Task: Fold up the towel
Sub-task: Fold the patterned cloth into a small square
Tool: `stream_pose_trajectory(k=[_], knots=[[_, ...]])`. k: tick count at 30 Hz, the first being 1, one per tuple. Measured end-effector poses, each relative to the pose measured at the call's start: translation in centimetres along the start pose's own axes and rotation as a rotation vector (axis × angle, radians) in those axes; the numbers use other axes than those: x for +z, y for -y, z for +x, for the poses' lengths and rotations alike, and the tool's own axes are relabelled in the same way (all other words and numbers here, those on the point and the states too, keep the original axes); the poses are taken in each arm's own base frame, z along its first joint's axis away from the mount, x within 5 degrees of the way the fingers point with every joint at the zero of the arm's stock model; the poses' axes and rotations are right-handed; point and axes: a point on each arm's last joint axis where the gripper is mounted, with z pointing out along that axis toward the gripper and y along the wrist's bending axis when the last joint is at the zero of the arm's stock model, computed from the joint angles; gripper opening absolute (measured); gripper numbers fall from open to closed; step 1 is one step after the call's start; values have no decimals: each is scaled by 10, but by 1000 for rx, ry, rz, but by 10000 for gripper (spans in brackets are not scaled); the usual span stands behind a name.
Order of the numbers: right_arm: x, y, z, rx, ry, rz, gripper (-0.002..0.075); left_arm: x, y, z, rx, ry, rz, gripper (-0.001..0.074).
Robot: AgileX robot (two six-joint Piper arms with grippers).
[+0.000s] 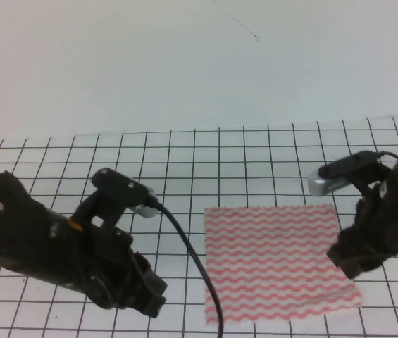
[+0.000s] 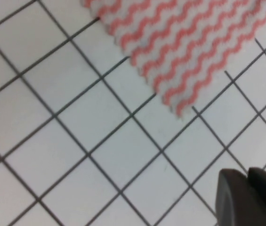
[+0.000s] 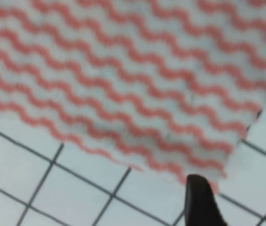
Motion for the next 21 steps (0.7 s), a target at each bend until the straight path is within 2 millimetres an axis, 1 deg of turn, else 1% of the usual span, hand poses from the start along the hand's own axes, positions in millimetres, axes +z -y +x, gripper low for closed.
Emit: stream_pose_trajectory(k=[3,7,12,14,21], knots=[[2,-2,14,-11,-16,-21,347,5,2,-4,-14,28,-15,43],[19,-1,31,16,-26,-22,347,9,-1,-6,-42,43,-32,55],[29,0,36,53,32,-20,347,15,-4,-5,-59,18,-33,57],[32,0,38,55,26,-19,347,16,-4,-4,-60,12,-31,58],[49,-1,36,72,5,-54,347,16,-4,-4,-60,12,-31,59]])
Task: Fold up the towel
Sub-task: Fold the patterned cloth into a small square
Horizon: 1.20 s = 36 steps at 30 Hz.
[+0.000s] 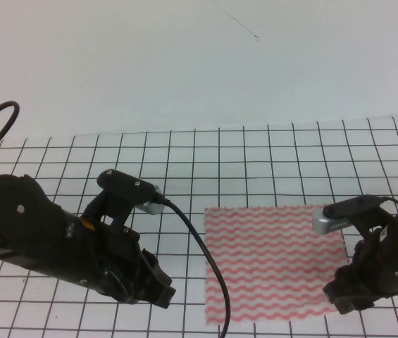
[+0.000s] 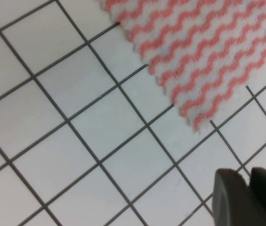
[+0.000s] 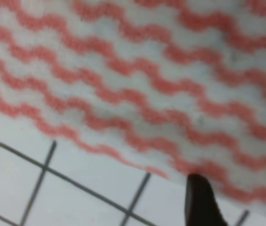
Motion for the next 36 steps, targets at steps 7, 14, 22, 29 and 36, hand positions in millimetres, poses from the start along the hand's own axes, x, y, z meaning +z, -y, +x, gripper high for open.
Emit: stream_pose_trajectory(k=[7,14,22,29,36], knots=[[4,-8,-5,20,44,-97,325,0,0,0,0,0,0,59],[4,-8,-7,20,63,-92,60,0,0,0,0,0,0,60],[3,-5,-16,49,162,-61,0,0,0,0,0,0,0,60],[-8,-4,-36,74,267,-51,0,0,-3,0,41,-4,-33,60],[-26,21,-57,147,359,-28,-1,0,-6,-3,62,31,-66,60]])
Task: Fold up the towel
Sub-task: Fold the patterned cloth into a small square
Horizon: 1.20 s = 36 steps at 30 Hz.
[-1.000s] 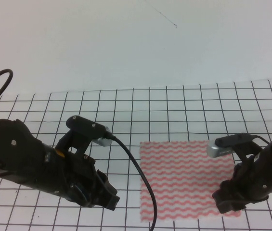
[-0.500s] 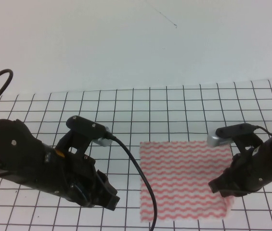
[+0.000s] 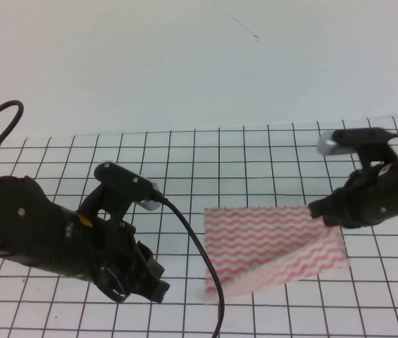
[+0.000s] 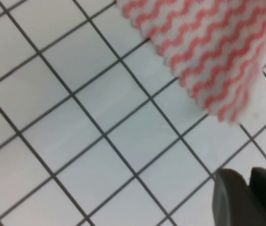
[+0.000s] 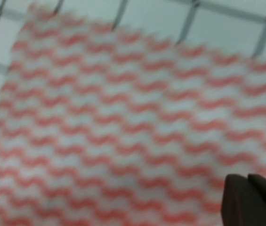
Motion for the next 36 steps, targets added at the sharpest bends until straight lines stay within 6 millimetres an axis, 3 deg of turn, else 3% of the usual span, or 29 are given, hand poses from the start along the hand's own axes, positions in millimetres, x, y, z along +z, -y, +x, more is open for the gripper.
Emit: stream_pose_trajectory(k=[6,10,14,19,22,26,30,36], knots=[[14,27,-9,29,-19,30,-1,0,-3,-2,26,24,-31,60],[23,29,-15,13,-15,33,-1,2,-5,-3,35,35,-47,60],[20,28,-27,-51,32,42,4,9,-8,-4,38,19,-55,60],[10,25,-41,-160,-10,30,147,17,-12,-13,52,21,-70,60],[3,21,-49,-415,-35,-1,232,18,-14,-28,63,46,-81,60],[-3,1,-55,-768,-72,-87,253,12,-15,-45,-24,121,-109,59],[5,-13,-61,-831,-78,-114,256,12,-18,-59,58,167,-132,59],[27,-17,-47,-944,-221,-132,256,32,-23,-81,175,135,-129,59]])
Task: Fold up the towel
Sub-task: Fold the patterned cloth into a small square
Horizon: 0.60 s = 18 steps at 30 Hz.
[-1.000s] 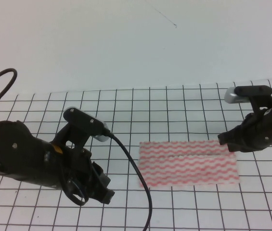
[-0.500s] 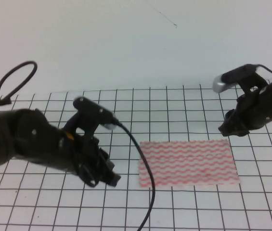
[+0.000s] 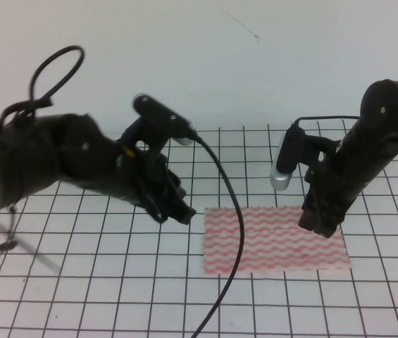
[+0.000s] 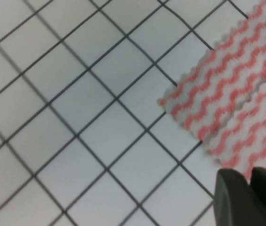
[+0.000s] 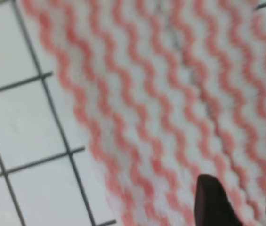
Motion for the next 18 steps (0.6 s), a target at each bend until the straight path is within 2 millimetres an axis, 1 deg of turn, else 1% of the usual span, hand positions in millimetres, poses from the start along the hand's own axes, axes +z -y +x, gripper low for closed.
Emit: stream_pose_trajectory(k=[5,8,12,16,18], knots=[[0,3,2,5,-19,24,256,27,-4,-19,42,-101,77,67],[0,4,4,13,-29,30,256,43,-4,-26,56,-164,141,106],[-1,4,4,18,-33,35,256,69,-2,-27,156,-223,240,165],[-1,4,4,25,-37,36,256,93,-6,-27,200,-243,260,179],[-1,4,4,27,-38,36,256,100,-6,-25,206,-263,276,181]])
